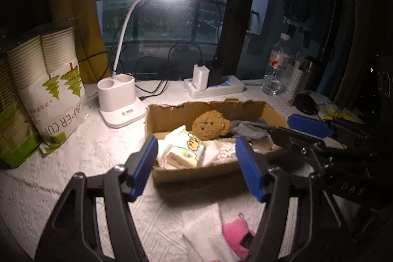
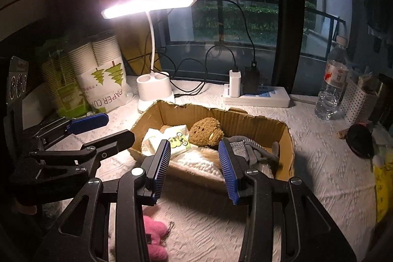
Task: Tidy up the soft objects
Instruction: 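Move both open tools back from the box toward the pink plush and white cloth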
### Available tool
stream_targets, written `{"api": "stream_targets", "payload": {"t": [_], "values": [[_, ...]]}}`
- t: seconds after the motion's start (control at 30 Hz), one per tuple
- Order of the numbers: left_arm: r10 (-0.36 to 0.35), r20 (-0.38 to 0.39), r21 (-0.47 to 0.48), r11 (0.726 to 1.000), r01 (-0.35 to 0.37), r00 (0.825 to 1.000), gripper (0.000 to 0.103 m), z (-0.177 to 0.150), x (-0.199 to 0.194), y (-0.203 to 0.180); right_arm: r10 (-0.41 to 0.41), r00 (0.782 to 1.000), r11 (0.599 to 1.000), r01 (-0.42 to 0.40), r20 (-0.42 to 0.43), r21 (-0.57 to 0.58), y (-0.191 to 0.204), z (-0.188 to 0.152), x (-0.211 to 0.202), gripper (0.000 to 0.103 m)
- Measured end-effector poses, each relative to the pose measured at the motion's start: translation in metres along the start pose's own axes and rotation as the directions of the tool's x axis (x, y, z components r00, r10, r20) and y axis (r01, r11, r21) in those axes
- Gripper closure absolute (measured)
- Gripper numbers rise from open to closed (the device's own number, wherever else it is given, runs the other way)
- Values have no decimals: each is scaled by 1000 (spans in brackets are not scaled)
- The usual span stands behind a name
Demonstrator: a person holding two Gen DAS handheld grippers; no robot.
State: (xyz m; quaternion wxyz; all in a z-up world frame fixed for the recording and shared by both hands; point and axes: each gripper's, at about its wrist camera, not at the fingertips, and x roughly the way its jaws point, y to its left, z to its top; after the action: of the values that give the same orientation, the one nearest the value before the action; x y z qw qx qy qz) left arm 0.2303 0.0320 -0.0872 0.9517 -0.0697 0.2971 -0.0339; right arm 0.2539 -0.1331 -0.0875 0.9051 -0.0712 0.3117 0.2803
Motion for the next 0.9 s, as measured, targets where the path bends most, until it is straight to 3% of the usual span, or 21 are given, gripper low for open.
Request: {"api": "stream_targets", "payload": {"t": [0.9], "values": [[-23, -21, -10, 1000, 23, 1000, 36, -54, -48, 0, -10, 998, 1000, 10, -56, 3, 36, -56, -32, 60]]}}
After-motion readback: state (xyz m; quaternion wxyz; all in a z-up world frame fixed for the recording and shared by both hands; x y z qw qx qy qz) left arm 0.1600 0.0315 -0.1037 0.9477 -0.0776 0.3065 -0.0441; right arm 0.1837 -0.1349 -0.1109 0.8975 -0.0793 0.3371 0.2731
